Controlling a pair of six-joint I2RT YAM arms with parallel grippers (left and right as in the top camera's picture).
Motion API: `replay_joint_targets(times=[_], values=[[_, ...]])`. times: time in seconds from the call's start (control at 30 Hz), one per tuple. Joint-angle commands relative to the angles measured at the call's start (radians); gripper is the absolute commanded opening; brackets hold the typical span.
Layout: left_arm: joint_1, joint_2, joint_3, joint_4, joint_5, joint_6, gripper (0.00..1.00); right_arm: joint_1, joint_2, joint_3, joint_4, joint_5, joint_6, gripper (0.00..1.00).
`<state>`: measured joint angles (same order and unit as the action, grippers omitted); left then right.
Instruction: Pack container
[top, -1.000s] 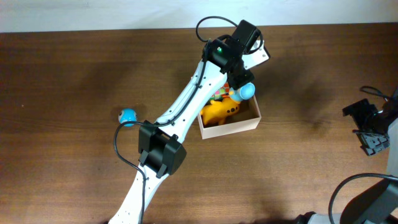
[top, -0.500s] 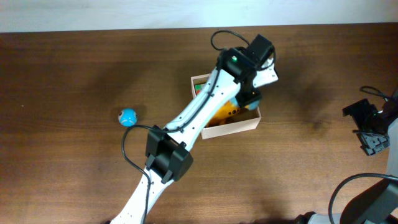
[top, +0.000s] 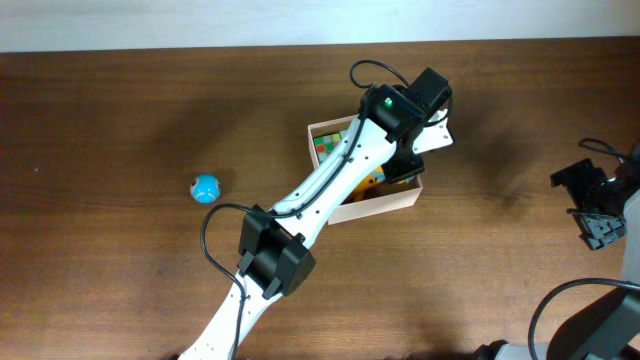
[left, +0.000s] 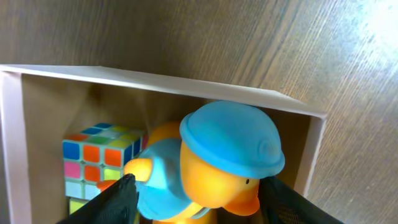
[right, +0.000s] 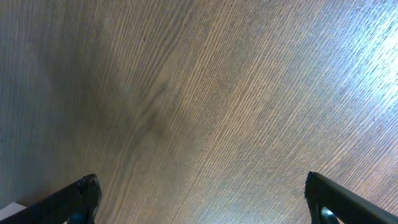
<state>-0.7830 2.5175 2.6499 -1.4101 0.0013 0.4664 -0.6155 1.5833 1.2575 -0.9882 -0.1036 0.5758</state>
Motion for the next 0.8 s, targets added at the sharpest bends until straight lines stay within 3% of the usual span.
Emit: replay_joint_targets(times=[0.0,0.77], values=[[0.011,0.003,0.006,0.004,0.082,-0.010,0.63,0.001,0.002,-0.003,0.001,-0.001,-0.003,0.99],[0.012,0.003,-0.097,0.068,0.161,-0.010,0.58,0.001,0.002,-0.003,0.001,-0.001,-0.003,0.99]])
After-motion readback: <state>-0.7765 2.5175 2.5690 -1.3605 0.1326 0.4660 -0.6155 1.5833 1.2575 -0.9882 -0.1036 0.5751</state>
